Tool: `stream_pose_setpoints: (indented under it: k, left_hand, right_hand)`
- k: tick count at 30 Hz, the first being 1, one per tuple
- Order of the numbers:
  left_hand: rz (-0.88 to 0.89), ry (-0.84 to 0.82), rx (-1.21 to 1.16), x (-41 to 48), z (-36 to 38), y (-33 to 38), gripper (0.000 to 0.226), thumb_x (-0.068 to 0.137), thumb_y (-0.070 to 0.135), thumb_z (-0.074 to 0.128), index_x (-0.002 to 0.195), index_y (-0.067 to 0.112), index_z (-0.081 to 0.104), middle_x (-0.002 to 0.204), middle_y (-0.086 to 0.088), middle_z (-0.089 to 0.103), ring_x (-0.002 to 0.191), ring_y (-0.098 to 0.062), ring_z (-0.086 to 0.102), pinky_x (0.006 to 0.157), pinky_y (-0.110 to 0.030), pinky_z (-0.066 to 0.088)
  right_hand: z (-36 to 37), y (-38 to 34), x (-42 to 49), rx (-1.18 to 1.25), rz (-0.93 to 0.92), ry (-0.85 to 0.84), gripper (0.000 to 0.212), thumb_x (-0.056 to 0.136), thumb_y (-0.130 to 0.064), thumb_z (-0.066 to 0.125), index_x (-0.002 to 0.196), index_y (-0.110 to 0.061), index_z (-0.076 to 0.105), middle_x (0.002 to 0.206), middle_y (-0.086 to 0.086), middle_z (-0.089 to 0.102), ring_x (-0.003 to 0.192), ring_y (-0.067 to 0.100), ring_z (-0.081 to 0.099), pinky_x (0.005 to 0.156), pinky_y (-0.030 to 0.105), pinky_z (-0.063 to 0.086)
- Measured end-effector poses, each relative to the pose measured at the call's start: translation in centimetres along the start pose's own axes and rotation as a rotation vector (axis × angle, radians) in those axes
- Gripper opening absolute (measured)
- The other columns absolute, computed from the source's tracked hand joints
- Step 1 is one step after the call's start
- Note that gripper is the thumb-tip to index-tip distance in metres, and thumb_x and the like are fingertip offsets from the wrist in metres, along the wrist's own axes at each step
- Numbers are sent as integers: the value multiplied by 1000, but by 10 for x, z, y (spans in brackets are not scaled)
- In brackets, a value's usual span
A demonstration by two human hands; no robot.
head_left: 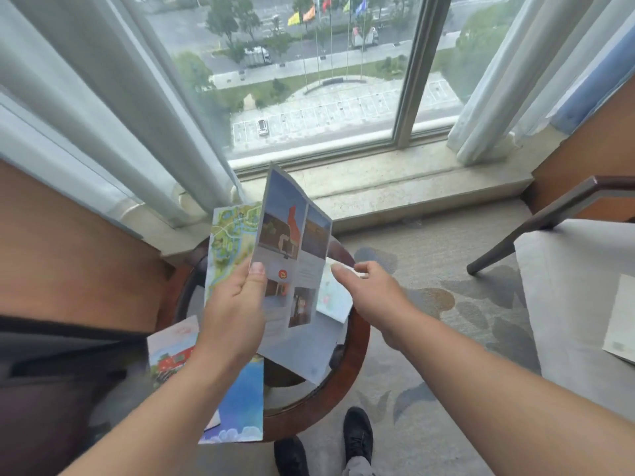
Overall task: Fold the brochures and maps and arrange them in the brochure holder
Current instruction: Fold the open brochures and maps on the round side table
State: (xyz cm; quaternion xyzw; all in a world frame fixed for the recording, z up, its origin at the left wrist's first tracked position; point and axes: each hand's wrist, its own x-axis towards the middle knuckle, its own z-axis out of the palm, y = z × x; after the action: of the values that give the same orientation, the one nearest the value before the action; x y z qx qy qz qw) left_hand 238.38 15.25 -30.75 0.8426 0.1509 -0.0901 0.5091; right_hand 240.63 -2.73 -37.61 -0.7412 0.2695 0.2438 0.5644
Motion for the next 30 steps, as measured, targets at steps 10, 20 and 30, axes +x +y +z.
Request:
stream_pose_setpoints:
  k: [10, 20, 30]
  left_hand:
    - [-75, -128, -698, -62, -127, 40, 38, 92, 40, 46, 115, 25, 72, 118, -10, 71, 106, -31, 69, 75, -44, 60]
    - [-148, -12, -775, -73, -183, 23, 37, 90, 41, 47, 110, 26, 74, 116, -12, 72, 102, -35, 70, 73, -50, 59]
    - [-215, 174, -694, -45, -196, -2, 32, 104, 34, 41, 106, 25, 72, 104, -8, 76, 88, -30, 74, 57, -39, 60]
  right_hand:
    - [52, -80, -32, 128, -71, -305, 84, 78, -76, 57, 143, -23, 43, 151, -3, 41, 133, 25, 45, 111, 48, 38]
    - [87, -110, -52, 290, -122, -304, 36, 88, -39, 71, 111, -15, 61, 118, 12, 67, 106, 32, 66, 88, 50, 56]
    - [51, -137, -64, 268, -349, -233, 7, 96, -19, 62, 100, -13, 61, 100, 16, 71, 87, 34, 68, 87, 66, 51]
